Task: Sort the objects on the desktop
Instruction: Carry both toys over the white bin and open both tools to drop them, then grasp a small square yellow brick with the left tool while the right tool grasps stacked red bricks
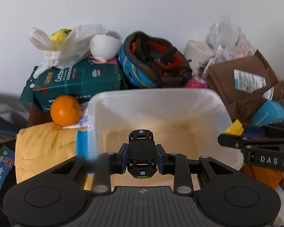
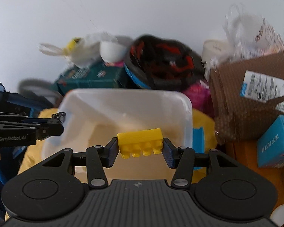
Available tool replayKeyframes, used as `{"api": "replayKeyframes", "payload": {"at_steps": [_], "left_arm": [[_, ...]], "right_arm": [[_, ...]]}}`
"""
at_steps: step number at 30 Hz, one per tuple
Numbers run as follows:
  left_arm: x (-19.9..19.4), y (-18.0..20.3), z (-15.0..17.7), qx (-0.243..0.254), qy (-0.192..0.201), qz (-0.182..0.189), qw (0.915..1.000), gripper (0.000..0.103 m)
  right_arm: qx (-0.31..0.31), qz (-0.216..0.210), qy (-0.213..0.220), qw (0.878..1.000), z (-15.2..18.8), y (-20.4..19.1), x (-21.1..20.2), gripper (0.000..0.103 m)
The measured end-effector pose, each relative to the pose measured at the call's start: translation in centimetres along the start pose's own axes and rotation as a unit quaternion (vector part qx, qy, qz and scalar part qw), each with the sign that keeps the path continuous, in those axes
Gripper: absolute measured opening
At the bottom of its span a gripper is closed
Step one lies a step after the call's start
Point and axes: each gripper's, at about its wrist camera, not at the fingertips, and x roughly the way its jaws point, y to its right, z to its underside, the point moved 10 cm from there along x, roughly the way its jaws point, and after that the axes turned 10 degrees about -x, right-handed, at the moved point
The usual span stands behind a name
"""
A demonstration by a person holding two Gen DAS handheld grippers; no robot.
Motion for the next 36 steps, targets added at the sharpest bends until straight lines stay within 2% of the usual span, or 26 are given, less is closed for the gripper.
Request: {"api": "replayKeyframes", "payload": {"at_steps": [4, 5, 6, 7, 9, 12, 15, 18, 21, 23, 26, 29, 30, 31, 33, 36], "left_arm": [[1.0, 0.1, 0.3, -0.008, -0.009, -0.001, 0.9999, 0.038], [1.1, 0.0, 0.4, -0.009, -0.007, -0.005, 0.9999, 0.048], [1.1, -0.2, 0.3, -0.007, 0.002, -0.015, 0.9999, 0.058], [0.9, -0.4, 0.3, -0.004, 0.013, -0.027, 0.9995, 0.061], [0.7, -0.8, 0.3, -0.002, 0.019, -0.03, 0.9994, 0.062], [-0.2, -1.7, 0.7, -0.014, 0.036, -0.02, 0.999, 0.062], [-2.7, -2.5, 2.4, -0.015, 0.085, 0.001, 0.9962, 0.062], [-5.4, -3.4, 6.3, -0.001, 0.144, 0.011, 0.9895, 0.065], [-6.7, -4.9, 12.3, 0.004, 0.169, 0.002, 0.9856, 0.068], [-6.6, -5.8, 16.7, 0.0, 0.158, -0.01, 0.9874, 0.068], [-5.7, -6.9, 22.2, -0.006, 0.131, -0.023, 0.9911, 0.068], [-4.1, -7.5, 25.6, -0.01, 0.093, -0.044, 0.9946, 0.068], [-3.5, -7.4, 26.3, -0.006, 0.083, -0.044, 0.9956, 0.066], [-3.1, -7.1, 26.6, 0.0, 0.075, -0.04, 0.9964, 0.064], [-2.6, -6.5, 26.6, 0.012, 0.071, -0.022, 0.9972, 0.06], [-1.5, -6.1, 25.5, 0.007, 0.067, -0.012, 0.9977, 0.056]], "right_arm": [[-0.005, 0.004, -0.014, 1.0, 0.2, 0.2, 1.1, 0.054], [-0.011, 0.006, -0.017, 1.0, 0.3, 0.0, 1.3, 0.054], [-0.016, 0.01, -0.017, 1.0, 0.1, -0.1, 1.5, 0.061], [-0.022, 0.013, -0.016, 1.0, 0.1, -0.2, 1.6, 0.079], [-0.027, 0.019, -0.007, 0.999, -0.3, -0.3, 1.6, 0.101], [-0.034, 0.02, 0.009, 0.999, -0.4, -0.6, 1.1, 0.101], [-0.035, 0.017, 0.037, 0.999, 0.0, -1.2, -0.1, 0.101], [-0.039, 0.006, 0.089, 0.995, 1.6, -2.3, -3.0, 0.101], [-0.029, -0.01, 0.126, 0.992, 6.0, -3.6, -5.9, 0.102], [-0.026, -0.004, 0.13, 0.991, 10.0, -4.3, -6.9, 0.103], [-0.029, 0.025, 0.107, 0.994, 17.2, -4.5, -7.0, 0.103], [-0.021, 0.049, 0.063, 0.997, 23.1, -3.9, -6.0, 0.092], [-0.012, 0.052, 0.045, 0.998, 24.6, -3.6, -5.6, 0.083], [-0.007, 0.051, 0.035, 0.998, 25.4, -3.5, -5.3, 0.073], [0.002, 0.044, 0.025, 0.999, 25.8, -3.2, -4.7, 0.07], [0.02, 0.029, 0.044, 0.998, 24.1, -3.0, -4.4, 0.069]]}}
